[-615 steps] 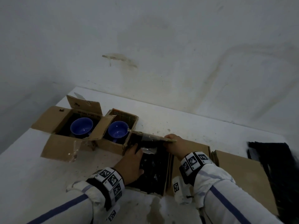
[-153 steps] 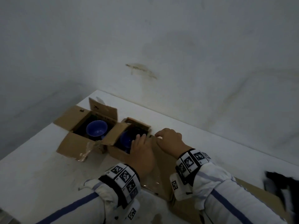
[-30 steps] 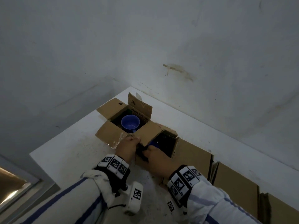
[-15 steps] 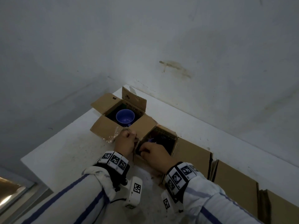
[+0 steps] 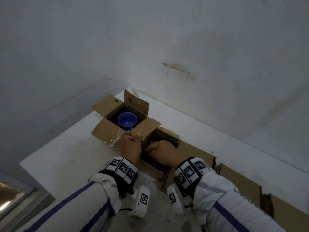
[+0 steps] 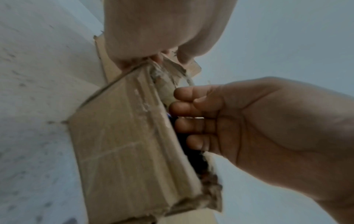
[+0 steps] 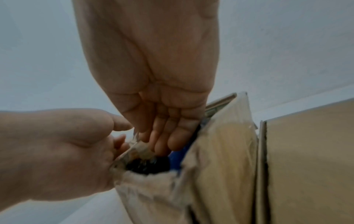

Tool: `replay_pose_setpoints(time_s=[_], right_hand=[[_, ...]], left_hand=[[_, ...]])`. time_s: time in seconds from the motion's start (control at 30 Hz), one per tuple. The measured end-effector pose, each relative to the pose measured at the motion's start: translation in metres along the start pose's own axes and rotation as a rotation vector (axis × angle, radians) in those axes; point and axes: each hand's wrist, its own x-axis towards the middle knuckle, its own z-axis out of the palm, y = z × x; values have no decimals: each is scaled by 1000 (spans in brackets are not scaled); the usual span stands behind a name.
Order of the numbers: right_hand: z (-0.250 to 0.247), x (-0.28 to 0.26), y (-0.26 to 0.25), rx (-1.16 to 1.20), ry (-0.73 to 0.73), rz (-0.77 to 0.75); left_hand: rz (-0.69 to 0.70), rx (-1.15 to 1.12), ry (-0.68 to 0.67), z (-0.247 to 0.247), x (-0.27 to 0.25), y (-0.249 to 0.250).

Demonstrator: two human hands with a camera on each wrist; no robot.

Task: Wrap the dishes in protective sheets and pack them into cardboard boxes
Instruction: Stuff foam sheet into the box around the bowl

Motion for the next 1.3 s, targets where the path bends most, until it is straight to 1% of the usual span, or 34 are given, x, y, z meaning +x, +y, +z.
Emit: replay_pose_setpoints(time_s=[0.1, 0.13, 0.17, 0.23, 0.3, 0.33, 0.43, 0.5, 0.53, 0.6, 0.7, 0.83, 0.9, 0.97, 1.03, 1.13, 1.3], right_hand=[[-11, -18, 15, 203, 126, 66], [-15, -27, 22, 230, 166, 72], [-19, -36, 30, 239, 213, 81], [-27, -58, 51, 252, 313, 115], [-36, -87, 78, 300, 382, 162], [-40, -103, 92, 319, 407, 191], [-49, -156, 140, 356, 493, 288], [-54, -197, 177, 362, 551, 356], [-54, -207, 189, 366, 556, 386], [-56, -247, 228, 357, 606, 482], [-58, -299, 287, 330, 675, 645], [-41, -350, 364, 194, 613, 911], [-24, -363, 392, 154, 549, 981], [-8, -369, 408, 105, 479, 1005], [2, -371, 413, 46, 465, 992], [5, -371, 414, -12, 445, 982], [-13, -380, 418, 48, 369, 963]], left_hand=[[22, 20, 116, 14, -22, 19], [61, 62, 139, 20, -31, 25], [128, 118, 145, 29, -40, 30], [281, 219, 109, 53, -56, 35], [374, 254, 23, 86, -75, 35], [387, 248, -35, 105, -87, 35], [339, 243, -231, 164, -131, 35], [355, 251, -353, 209, -165, 27], [356, 252, -392, 220, -174, 25], [371, 275, -510, 258, -210, 17], [375, 319, -647, 305, -254, 4], [386, 451, -827, 347, -292, -16], [408, 554, -953, 358, -305, -25], [440, 632, -1042, 364, -313, -31], [459, 672, -1068, 367, -318, -35], [483, 698, -1049, 368, -320, -36], [480, 717, -1052, 372, -322, -33]])
